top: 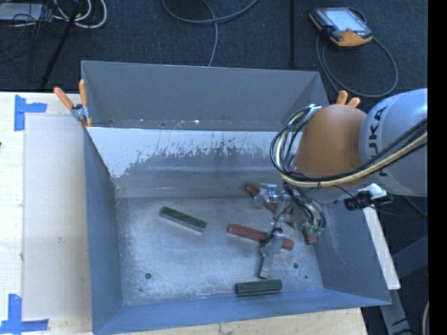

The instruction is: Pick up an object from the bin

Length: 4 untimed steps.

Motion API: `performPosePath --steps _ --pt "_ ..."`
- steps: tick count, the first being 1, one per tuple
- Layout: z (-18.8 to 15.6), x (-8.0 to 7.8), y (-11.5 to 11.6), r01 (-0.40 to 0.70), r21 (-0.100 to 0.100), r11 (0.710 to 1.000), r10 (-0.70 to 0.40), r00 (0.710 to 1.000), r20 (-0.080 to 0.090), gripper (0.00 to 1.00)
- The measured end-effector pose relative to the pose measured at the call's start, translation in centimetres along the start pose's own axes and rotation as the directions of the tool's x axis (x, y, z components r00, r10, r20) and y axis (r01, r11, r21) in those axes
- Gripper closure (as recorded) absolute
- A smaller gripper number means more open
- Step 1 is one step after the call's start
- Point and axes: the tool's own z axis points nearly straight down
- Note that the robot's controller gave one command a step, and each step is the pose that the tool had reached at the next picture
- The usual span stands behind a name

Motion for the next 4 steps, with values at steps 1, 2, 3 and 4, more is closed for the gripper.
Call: performPosePath --steps 1,2,3,4 --pt "1.8 0.5 0.5 -0.065 0.001 0.998 0.065 0.998 -0.002 0.0" --pt "4.8 1.4 -0.4 -0.299 0.001 0.954 0.299 0.954 0.0 1.0" --pt "4.8 1.4 -0.4 -0.299 0.001 0.954 0.299 0.954 0.0 1.0" --pt "-9.1 -3.7 1.8 -0.299 -0.001 0.954 0.299 0.954 0.004 1.0"
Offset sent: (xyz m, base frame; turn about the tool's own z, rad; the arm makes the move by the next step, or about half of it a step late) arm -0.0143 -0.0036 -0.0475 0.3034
